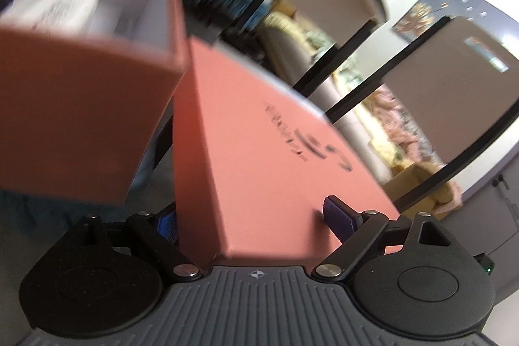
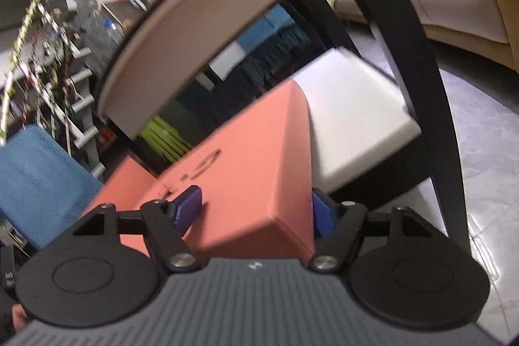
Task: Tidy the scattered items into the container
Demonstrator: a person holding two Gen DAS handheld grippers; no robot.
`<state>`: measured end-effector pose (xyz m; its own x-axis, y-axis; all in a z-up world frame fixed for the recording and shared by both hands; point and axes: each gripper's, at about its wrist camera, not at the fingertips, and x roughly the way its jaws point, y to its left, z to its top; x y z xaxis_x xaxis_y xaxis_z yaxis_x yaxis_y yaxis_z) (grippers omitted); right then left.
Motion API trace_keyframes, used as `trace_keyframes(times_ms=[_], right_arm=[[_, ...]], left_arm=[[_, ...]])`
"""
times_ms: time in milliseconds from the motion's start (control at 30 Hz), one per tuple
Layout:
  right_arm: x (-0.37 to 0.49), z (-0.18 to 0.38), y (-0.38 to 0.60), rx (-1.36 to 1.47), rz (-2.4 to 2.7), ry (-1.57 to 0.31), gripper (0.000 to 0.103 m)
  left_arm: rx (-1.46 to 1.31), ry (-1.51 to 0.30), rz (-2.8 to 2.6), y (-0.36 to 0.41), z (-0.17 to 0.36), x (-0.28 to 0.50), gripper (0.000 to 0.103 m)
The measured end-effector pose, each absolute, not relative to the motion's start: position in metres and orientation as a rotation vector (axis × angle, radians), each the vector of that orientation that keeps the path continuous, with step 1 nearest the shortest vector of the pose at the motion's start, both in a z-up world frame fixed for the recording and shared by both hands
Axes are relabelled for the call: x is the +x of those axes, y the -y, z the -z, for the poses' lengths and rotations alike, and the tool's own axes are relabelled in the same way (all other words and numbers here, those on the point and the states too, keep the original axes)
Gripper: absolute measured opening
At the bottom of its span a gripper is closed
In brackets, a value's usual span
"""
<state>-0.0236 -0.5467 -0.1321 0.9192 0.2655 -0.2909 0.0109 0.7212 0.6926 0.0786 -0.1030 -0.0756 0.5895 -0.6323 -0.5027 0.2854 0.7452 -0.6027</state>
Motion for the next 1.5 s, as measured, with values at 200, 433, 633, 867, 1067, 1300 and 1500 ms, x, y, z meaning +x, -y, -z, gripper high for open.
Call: trace_keyframes(times_ms=[200,433,633,867,1067,1300,1500], right_arm=[[-0.038,0.097,0.546,0.74,-0.158,-0.312,0.069],[-0.038,0.075,0.53,0.723,-0.189,-0.246,0.069],[-0.038,0.057,0.516,0.708,-0.216,-0.188,0.07],[-0.029,0.039,0.495,0.695,-0.257,-0.149,0.069],[-0.009,0.028,0.471,0.692,-0.304,-0.158,0.069],[0.021,0.024,0.429,0.673,-0.361,-0.182,0.07],[0.048,0.025,0.391,0.663,-0.412,-0.213,0.069]], left_arm=[[-0.519,-0.729,0.598,0.102,0.055,0.073,0.09],[-0.507,-0.652,0.634,0.098,0.028,0.06,0.09],[-0.494,-0.588,0.638,0.085,0.005,0.054,0.09],[-0.499,-0.558,0.597,0.055,-0.01,0.053,0.09],[-0.5,-0.543,0.554,0.024,-0.017,0.056,0.09],[-0.526,-0.551,0.513,-0.022,-0.016,0.06,0.09],[-0.55,-0.565,0.468,-0.061,-0.012,0.062,0.09]])
